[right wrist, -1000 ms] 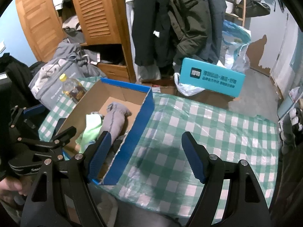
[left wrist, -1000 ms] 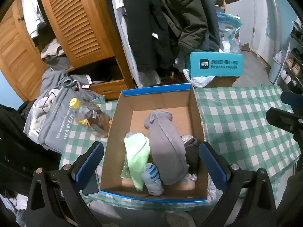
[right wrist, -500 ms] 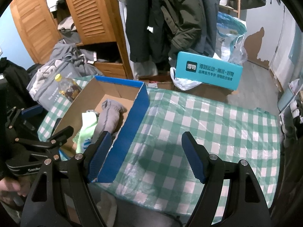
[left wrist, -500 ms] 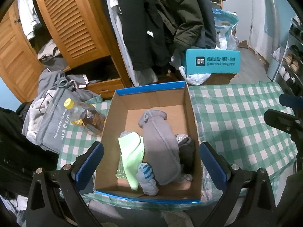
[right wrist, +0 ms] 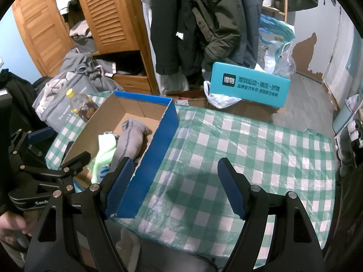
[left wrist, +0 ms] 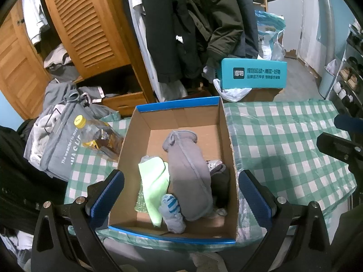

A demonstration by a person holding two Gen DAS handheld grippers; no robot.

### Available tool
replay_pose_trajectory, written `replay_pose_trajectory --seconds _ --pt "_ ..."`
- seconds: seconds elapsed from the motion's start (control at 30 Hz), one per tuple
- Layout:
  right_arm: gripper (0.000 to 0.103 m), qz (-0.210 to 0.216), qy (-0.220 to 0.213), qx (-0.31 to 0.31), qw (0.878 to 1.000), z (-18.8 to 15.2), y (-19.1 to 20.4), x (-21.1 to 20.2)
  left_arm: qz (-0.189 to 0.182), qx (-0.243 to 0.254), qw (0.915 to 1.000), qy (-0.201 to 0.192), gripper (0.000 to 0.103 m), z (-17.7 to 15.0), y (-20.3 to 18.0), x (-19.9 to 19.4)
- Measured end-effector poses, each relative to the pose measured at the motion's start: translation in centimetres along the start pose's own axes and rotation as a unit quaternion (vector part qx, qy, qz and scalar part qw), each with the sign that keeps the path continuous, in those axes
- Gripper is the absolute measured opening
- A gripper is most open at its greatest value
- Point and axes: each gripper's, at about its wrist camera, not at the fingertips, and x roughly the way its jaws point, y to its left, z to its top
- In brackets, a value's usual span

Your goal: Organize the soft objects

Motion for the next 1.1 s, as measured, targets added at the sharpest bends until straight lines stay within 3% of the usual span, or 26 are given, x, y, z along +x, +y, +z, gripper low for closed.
replay_pose_trajectory --seconds 1.1 --pt "0.076 -0.001 0.003 -0.003 1.000 -0.40 0.19 0.17 0.016 0.011 0.9998 -0.006 0.102 -0.11 -0.05 -0.34"
